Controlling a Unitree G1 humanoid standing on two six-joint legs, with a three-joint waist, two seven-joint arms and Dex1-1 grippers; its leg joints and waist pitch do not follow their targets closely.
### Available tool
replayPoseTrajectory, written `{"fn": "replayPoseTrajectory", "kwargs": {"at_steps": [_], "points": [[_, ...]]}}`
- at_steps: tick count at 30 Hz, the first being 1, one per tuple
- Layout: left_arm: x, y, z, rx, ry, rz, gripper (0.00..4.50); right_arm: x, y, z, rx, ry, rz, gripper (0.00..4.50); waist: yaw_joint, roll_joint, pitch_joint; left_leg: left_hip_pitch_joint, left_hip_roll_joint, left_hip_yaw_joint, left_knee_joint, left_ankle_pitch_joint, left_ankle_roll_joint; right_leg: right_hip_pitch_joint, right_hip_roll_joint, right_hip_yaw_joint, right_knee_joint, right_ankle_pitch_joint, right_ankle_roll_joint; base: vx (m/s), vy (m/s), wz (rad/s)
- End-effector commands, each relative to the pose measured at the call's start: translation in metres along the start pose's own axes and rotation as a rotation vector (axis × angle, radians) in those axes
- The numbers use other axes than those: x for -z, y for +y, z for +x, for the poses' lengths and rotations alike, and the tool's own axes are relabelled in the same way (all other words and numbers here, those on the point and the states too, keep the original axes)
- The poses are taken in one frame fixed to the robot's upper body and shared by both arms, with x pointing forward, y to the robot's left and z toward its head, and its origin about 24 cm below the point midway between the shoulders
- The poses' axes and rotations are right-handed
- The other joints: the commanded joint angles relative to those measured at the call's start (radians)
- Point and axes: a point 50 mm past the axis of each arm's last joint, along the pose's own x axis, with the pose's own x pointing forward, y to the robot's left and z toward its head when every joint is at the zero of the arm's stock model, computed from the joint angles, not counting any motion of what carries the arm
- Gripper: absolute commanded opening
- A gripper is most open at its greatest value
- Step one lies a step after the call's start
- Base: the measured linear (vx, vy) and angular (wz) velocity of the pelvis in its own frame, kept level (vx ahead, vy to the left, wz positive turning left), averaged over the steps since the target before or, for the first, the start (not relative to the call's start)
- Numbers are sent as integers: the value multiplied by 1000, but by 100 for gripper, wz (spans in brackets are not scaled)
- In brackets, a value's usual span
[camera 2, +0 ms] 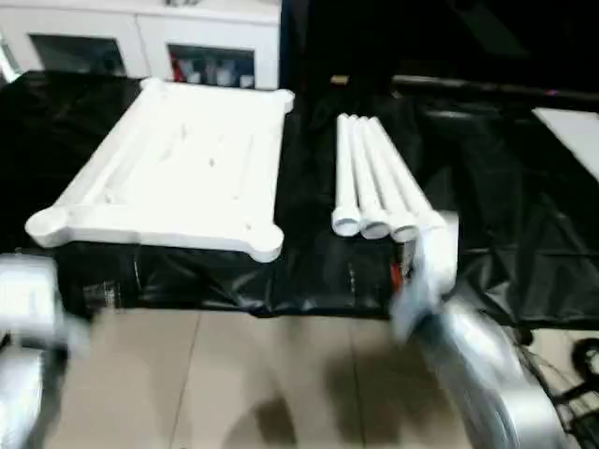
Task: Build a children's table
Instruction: Move to table
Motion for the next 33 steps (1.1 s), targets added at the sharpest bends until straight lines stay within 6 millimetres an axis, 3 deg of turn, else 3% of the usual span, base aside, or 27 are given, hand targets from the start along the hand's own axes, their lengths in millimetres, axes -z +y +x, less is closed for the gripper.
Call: {"fn": "replayPoseTrajectory", "kwargs": {"at_steps": [1, 2, 4, 5, 7, 8, 10, 11, 13, 15, 17, 18, 19, 20, 21, 22, 23, 24, 25, 26, 27, 28, 29, 30, 31, 32, 33], "points": [[10, 5, 7, 22, 67, 12, 450, 17, -14, 8, 143, 81, -16, 425, 0, 4, -39, 14, 48, -28, -69, -47, -6, 24, -55, 42, -59, 94, -117, 0, 0, 0], [12, 8, 18, 42, 69, 38, 450, 18, -17, 17, 216, 6, -68, 425, 2, -3, -41, 15, 43, -22, -66, -21, -18, 19, -52, 42, -55, 126, -122, 0, 0, 0], [13, 8, 22, 41, 69, 46, 450, 18, -19, 19, 245, -11, -90, 425, 5, 3, -46, 19, 45, -21, -64, -18, -33, 20, -54, 43, -50, 158, -125, 0, 0, 0], [16, 9, 28, 42, 93, 49, 450, 21, -21, 22, 290, -10, -127, 425, 4, 8, -48, 18, 45, -22, -63, 6, -40, 23, -51, 43, -46, 214, -125, 0, 0, 0], [19, 9, 36, 32, 129, 41, 450, 29, -26, 28, 352, 41, -139, 425, 4, 32, -50, 23, 42, -23, -60, 14, -57, 20, -46, 41, -43, 254, -125, 0, 0, 0], [20, 4, 42, 24, 146, 18, 450, 35, -29, 33, 313, 86, -88, 425, 0, 33, -51, 20, 39, -22, -60, -13, -70, 27, -45, 40, -42, 261, -130, 0, 0, 0], [21, -1, 45, 16, 156, -1, 450, 36, -30, 37, 298, 82, -35, 425, -1, 28, -49, 15, 42, -22, -60, -51, -57, 34, -52, 44, -42, 250, -141, 0, 0, 0], [21, -9, 51, 23, 159, -23, 450, 33, -31, 42, 290, 83, -29, 425, -2, 18, -50, 10, 43, -21, -59, -44, -40, 38, -54, 46, -39, 256, -155, 0, 0, 0], [19, -15, 54, 53, 145, -15, 450, 32, -28, 46, 268, 69, -47, 425, -1, 17, -50, 10, 43, -19, -57, -28, -16, 36, -55, 46, -43, 251, -167, 0, 0, 0], [17, -15, 56, 65, 128, -11, 450, 35, -23, 49, 251, 70, -32, 425, -1, 12, -49, 11, 45, -18, -61, -84, -10, 44, -58, 45, -47, 169, -168, 0, 0, 0], [15, -15, 56, 56, 124, 0, 450, 38, -16, 49, 201, 70, -79, 425, -2, 12, -46, 20, 51, -17, -72, -210, -17, 50, -57, 41, -63, -25, -163, 0, 0, 0], [12, -13, 56, 58, 117, -5, 450, 40, -10, 50, 158, 74, -104, 425, -4, 1, -43, 20, 50, -15, -73, -231, -11, 52, -54, 40, -69, -66, -160, 0, 0, 0], [11, -12, 56, 59, 114, -9, 450, 42, -7, 51, 140, 76, -117, 425, 0, 11, -41, 29, 47, -11, -77, -283, -3, 55, -51, 37, -80, -159, -161, 0, 0, 0], [10, -10, 56, 58, 106, -17, 450, 45, -6, 52, 135, 84, -120, 425, -1, 16, -36, -32, 24, -31, -86, -285, 78, 104, -71, 4, -104, -278, -121, 0, 0, 0], [12, -8, 54, 36, 119, -24, 450, 48, -4, 53, 136, 90, -103, 425, 10, 23, -29, -31, 14, -42, -78, -302, 136, 116, -97, -25, -139, -430, -108, 17, -3, 34], [12, -8, 54, 36, 119, -24, 450, 48, -4, 53, 136, 90, -103, 425, 3, 26, -32, -37, 11, -46, -71, -276, 156, 132, -104, -35, -151, -466, -105, 17, -3, 34], [14, -7, 54, 25, 130, -30, 450, 49, -3, 53, 129, 89, -95, 425, 4, 32, -25, -31, 9, -51, -66, -261, 175, 144, -109, -60, -172, -518, -114, 62, 20, 54], [14, -7, 54, 25, 132, -30, 450, 49, -3, 54, 125, 89, -97, 425, 5, 35, -29, -30, 9, -52, -62, -243, 181, 156, -108, -73, -177, -509, -120, 87, 30, 64], [15, -8, 53, 23, 138, -31, 450, 50, -2, 55, 116, 89, -102, 425, 10, 37, -28, -22, 10, -57, -64, -211, 197, 168, -99, -96, -181, -472, -129, 87, 30, 64], [16, -9, 52, 29, 141, -27, 450, 52, 0, 57, 112, 91, -101, 425, 5, 49, -31, -7, 4, -67, -70, -189, 222, 176, -70, -119, -171, -393, -147, 111, 27, 68], [17, -9, 52, 31, 141, -25, 450, 53, 1, 58, 112, 92, -100, 425, -2, 52, -33, 7, 2, -78, -75, -172, 246, 175, -49, -129, -161, -346, -152, 168, 17, 64], [17, -9, 52, 26, 146, -25, 450, 53, 1, 58, 109, 92, -100, 425, -9, 54, -37, 32, 0, -98, -77, -140, 285, 167, -26, -134, -141, -288, -154, 168, 17, 64], [18, -7, 53, 10, 150, -34, 450, 54, 4, 59, 97, 88, -93, 425, -57, 77, -56, 212, 84, -185, -60, -42, 442, 15, 18, -102, -12, -203, -130, 217, 6, 61], [17, -7, 53, 10, 150, -36, 450, 55, 5, 59, 99, 89, -69, 425, -61, 53, -68, 239, 136, -234, -54, 49, 490, -27, 4, -77, 47, -202, -88, 183, -14, 34], [17, -7, 53, 13, 148, -38, 450, 55, 5, 59, 102, 90, -39, 425, -40, 53, -50, 194, 147, -219, -54, 100, 528, -56, -16, -43, 99, -173, -14, 183, -14, 34], [17, -8, 53, 17, 147, -35, 450, 57, 4, 59, 112, 105, -7, 425, -39, 39, -43, 165, 133, -193, -74, 104, 536, -76, -24, -25, 125, -97, 30, 131, -43, 1], [17, -8, 52, 18, 147, -34, 450, 58, 4, 59, 113, 122, 10, 425, -35, 34, -40, 148, 114, -159, -83, 69, 510, -76, -23, -20, 118, -42, 27, 103, -58, -2]]}}
